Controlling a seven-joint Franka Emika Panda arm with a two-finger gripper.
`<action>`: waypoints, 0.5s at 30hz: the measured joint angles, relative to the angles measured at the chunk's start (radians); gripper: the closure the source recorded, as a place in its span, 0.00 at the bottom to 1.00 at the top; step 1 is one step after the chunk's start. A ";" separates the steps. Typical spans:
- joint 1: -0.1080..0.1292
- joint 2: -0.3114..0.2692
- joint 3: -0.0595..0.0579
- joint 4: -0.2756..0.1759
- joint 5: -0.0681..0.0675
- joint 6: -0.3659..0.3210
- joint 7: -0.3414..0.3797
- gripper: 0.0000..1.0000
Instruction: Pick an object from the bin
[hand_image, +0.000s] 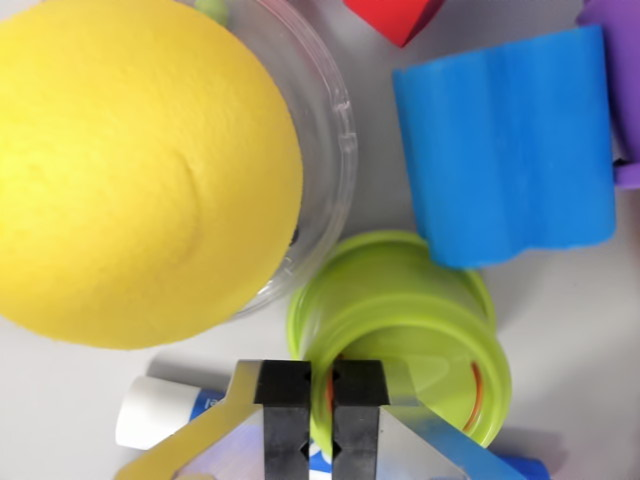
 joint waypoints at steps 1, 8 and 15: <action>0.000 0.000 0.000 0.000 0.000 0.000 0.000 1.00; 0.000 0.000 0.000 0.000 0.000 0.000 0.000 1.00; 0.000 -0.006 0.000 -0.001 0.000 -0.004 0.000 1.00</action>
